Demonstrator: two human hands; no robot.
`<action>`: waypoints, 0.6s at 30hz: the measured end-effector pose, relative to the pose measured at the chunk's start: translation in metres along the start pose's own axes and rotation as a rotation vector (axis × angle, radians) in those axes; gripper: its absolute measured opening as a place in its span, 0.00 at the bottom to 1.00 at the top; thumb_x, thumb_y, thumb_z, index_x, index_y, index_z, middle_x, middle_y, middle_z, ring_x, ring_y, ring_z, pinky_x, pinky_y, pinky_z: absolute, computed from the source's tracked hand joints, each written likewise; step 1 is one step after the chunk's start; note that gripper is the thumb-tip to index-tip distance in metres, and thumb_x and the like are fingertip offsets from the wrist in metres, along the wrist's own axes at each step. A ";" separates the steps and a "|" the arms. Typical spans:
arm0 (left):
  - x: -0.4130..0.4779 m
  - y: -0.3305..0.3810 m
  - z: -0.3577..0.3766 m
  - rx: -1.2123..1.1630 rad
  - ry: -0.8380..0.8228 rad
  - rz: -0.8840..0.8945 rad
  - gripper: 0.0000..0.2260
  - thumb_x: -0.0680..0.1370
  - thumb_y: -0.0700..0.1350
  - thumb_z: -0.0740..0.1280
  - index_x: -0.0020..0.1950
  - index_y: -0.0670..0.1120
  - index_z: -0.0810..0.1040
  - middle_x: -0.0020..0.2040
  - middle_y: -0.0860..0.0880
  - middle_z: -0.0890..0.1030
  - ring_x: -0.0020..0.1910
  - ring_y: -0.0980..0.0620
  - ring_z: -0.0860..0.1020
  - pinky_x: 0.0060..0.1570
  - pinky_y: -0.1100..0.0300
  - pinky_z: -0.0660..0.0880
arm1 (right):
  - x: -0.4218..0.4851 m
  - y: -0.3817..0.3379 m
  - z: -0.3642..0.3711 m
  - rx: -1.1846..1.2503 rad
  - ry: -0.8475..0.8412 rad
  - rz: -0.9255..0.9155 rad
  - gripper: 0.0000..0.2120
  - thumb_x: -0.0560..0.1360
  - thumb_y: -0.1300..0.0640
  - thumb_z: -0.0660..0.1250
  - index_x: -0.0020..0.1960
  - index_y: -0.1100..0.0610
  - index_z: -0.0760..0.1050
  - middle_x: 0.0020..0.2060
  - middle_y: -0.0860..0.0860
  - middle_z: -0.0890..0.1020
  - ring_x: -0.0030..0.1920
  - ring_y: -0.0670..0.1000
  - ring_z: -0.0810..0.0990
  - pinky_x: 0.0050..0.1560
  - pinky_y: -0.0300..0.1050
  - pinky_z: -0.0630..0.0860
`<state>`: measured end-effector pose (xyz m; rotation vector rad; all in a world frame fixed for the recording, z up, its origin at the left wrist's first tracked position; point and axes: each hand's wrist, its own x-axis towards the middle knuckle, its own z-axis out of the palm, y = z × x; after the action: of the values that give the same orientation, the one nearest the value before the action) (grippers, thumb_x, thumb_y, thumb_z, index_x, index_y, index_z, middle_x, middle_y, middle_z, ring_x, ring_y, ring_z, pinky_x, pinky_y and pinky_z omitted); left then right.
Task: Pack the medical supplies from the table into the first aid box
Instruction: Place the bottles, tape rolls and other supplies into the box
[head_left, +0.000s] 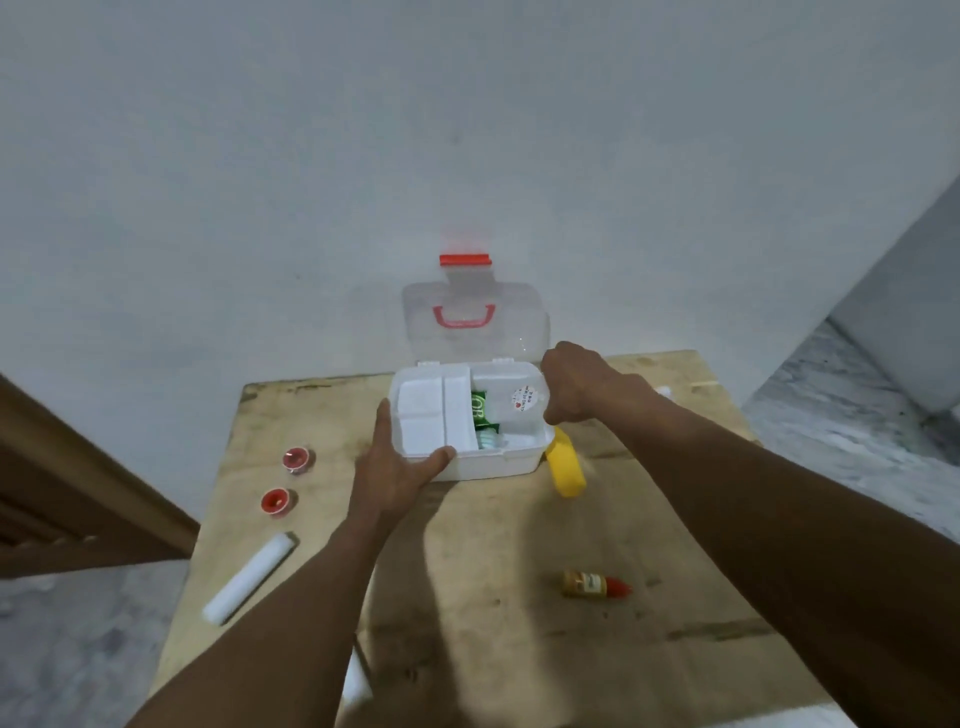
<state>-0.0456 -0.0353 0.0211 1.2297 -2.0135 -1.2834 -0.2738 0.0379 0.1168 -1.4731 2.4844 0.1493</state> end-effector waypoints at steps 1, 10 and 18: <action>-0.001 0.000 0.000 -0.005 0.006 -0.001 0.39 0.67 0.57 0.76 0.74 0.57 0.61 0.59 0.54 0.78 0.55 0.46 0.77 0.49 0.56 0.73 | 0.005 -0.001 0.002 -0.009 -0.015 -0.010 0.15 0.67 0.60 0.75 0.41 0.57 0.67 0.52 0.57 0.74 0.46 0.57 0.75 0.43 0.46 0.74; -0.001 0.000 0.006 -0.006 0.071 -0.064 0.42 0.68 0.58 0.77 0.77 0.59 0.58 0.65 0.51 0.78 0.60 0.46 0.77 0.55 0.54 0.76 | 0.043 -0.012 0.018 -0.018 -0.049 -0.186 0.21 0.70 0.63 0.71 0.34 0.55 0.58 0.43 0.54 0.69 0.45 0.55 0.72 0.36 0.41 0.65; -0.001 0.003 0.008 0.025 0.078 -0.016 0.38 0.71 0.55 0.76 0.75 0.58 0.60 0.62 0.56 0.76 0.57 0.52 0.75 0.42 0.70 0.72 | 0.057 -0.025 0.039 0.082 -0.025 -0.226 0.19 0.70 0.60 0.76 0.58 0.63 0.76 0.57 0.57 0.79 0.59 0.57 0.78 0.51 0.45 0.74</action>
<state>-0.0522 -0.0299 0.0197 1.2899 -1.9738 -1.2029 -0.2722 -0.0144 0.0651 -1.6907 2.2551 0.0237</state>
